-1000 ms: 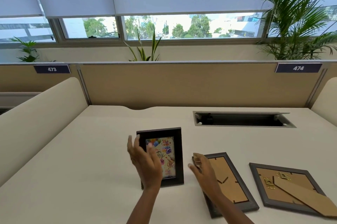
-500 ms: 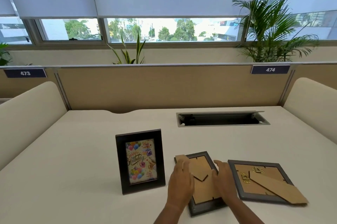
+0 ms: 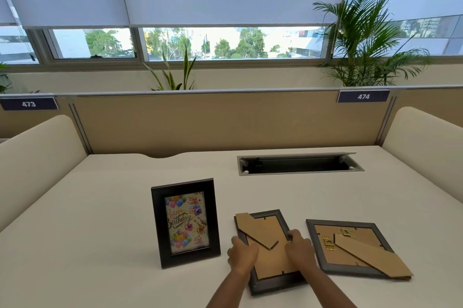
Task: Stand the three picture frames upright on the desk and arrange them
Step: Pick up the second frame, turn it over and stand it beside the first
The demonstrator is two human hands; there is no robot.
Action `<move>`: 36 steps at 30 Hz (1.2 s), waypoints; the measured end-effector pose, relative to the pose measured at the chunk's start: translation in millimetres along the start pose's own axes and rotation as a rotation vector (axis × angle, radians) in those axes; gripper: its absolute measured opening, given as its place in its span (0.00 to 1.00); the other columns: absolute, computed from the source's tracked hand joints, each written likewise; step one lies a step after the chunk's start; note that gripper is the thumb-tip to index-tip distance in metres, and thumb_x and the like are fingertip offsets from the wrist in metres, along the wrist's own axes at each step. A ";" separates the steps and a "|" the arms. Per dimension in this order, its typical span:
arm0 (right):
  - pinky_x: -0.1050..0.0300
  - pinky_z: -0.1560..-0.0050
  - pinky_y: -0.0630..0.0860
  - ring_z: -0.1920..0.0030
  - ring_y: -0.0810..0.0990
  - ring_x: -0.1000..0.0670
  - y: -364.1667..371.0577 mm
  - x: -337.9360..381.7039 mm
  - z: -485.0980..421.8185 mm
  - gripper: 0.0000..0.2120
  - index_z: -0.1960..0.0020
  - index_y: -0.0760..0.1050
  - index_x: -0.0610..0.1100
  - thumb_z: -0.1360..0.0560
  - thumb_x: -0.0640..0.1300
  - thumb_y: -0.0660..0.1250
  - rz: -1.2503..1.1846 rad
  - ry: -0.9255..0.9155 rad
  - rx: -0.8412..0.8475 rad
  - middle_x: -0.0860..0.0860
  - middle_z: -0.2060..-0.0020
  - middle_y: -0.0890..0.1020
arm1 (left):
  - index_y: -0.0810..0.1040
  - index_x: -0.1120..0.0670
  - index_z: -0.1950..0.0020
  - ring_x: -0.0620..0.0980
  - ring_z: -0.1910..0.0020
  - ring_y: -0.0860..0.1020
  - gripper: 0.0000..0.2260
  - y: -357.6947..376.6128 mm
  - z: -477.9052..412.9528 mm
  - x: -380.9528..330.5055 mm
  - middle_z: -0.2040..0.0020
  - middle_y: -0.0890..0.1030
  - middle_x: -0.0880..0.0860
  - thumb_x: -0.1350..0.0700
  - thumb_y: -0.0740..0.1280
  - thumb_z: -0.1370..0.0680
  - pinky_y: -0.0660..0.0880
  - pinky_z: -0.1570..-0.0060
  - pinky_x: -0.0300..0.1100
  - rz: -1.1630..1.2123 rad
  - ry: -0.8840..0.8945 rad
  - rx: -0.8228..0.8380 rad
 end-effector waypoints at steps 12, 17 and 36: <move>0.62 0.61 0.74 0.52 0.76 0.46 -68.8 18.5 -6.4 0.21 0.50 0.80 0.40 0.23 0.28 0.50 -0.477 -0.109 0.252 0.39 0.43 0.76 | 0.69 0.61 0.49 0.50 0.65 0.69 0.10 -6.8 2.7 -36.0 0.63 0.70 0.56 0.72 0.53 0.24 0.70 0.69 0.42 0.611 -0.097 0.129; 0.55 0.48 0.76 0.48 0.77 0.45 -89.9 33.4 -5.5 0.18 0.41 0.75 0.41 0.25 0.26 0.59 -0.521 -0.363 0.205 0.42 0.40 0.74 | 0.67 0.66 0.65 0.55 0.69 0.69 0.12 -14.1 5.9 -57.5 0.64 0.69 0.59 0.72 0.51 0.23 0.70 0.88 0.33 0.861 -0.209 0.226; 0.58 0.62 0.79 0.57 0.81 0.50 -72.3 34.0 -14.9 0.06 0.50 0.70 0.42 0.21 0.42 0.56 -0.769 -0.394 -0.011 0.47 0.57 0.79 | 0.66 0.59 0.31 0.60 0.33 0.68 0.29 -9.5 0.3 -45.0 0.31 0.70 0.61 0.42 0.42 0.20 0.66 0.33 0.53 0.284 0.018 0.188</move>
Point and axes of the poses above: each hand's wrist, its own z-axis away from the middle knuckle, its own y-axis out of the palm, x = y × z, the point moved 6 cm from there along -z, towards the middle knuckle
